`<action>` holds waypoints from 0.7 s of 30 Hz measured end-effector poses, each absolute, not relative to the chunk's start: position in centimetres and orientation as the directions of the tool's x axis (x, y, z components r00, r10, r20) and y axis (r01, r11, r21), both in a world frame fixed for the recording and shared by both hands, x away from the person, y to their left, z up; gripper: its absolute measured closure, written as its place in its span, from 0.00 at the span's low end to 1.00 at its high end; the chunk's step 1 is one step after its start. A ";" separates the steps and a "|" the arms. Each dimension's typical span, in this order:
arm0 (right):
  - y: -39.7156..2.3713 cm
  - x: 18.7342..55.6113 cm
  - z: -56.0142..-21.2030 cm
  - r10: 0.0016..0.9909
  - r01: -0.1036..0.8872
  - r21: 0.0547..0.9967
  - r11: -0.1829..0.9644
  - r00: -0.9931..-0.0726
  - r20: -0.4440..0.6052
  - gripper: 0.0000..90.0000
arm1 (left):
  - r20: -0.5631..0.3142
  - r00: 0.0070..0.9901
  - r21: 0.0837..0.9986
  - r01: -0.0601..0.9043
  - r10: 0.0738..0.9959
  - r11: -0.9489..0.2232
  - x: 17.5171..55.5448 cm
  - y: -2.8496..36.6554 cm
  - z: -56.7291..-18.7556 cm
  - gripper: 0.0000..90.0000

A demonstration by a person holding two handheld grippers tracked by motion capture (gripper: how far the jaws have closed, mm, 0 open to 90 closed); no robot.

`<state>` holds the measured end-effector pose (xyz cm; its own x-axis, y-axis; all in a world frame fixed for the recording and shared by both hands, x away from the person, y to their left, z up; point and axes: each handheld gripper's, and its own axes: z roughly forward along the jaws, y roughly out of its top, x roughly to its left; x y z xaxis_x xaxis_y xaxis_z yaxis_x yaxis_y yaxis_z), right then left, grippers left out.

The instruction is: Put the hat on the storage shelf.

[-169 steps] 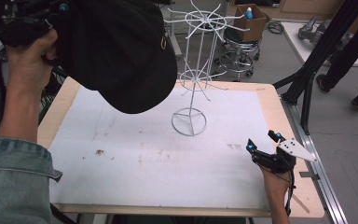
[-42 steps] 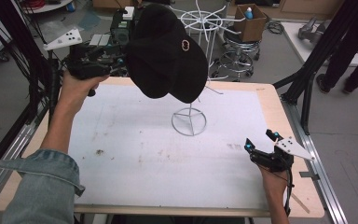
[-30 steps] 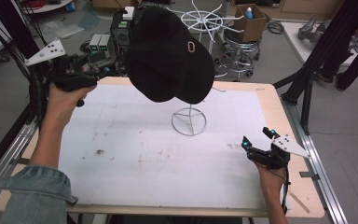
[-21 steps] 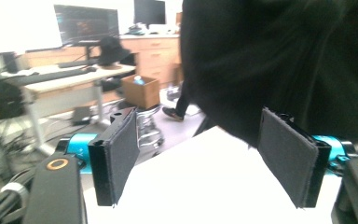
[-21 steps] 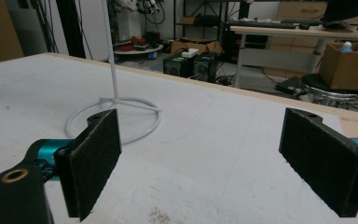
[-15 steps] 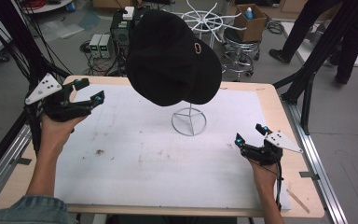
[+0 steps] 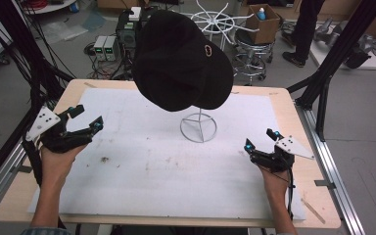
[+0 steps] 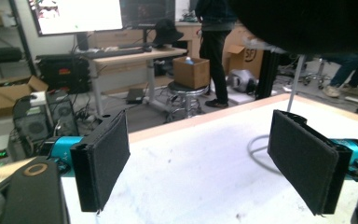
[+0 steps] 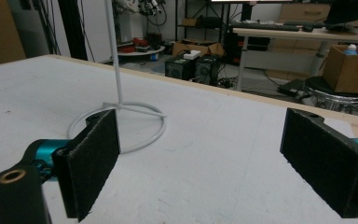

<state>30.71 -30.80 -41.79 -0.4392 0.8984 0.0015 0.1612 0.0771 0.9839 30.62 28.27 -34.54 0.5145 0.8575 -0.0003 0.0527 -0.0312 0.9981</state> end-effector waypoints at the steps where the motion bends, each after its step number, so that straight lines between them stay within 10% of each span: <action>1: -30.8 30.7 -41.8 0.899 0.158 0.984 0.081 -0.438 -0.003 0.12 | 0.002 0.505 0.998 0.055 0.863 -0.035 30.5 28.4 -34.9 0.23; 21: -30.7 30.9 -42.0 0.892 0.157 0.984 0.081 -0.453 -0.001 0.12 | -0.010 0.436 0.996 0.089 0.900 -0.032 29.7 29.7 -38.2 0.23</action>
<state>30.92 -30.66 -42.00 -0.4530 0.8915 -0.0010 0.1567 0.0808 0.9843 29.69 29.75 -38.18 0.4364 0.8997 -0.0103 0.0887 -0.0316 0.9956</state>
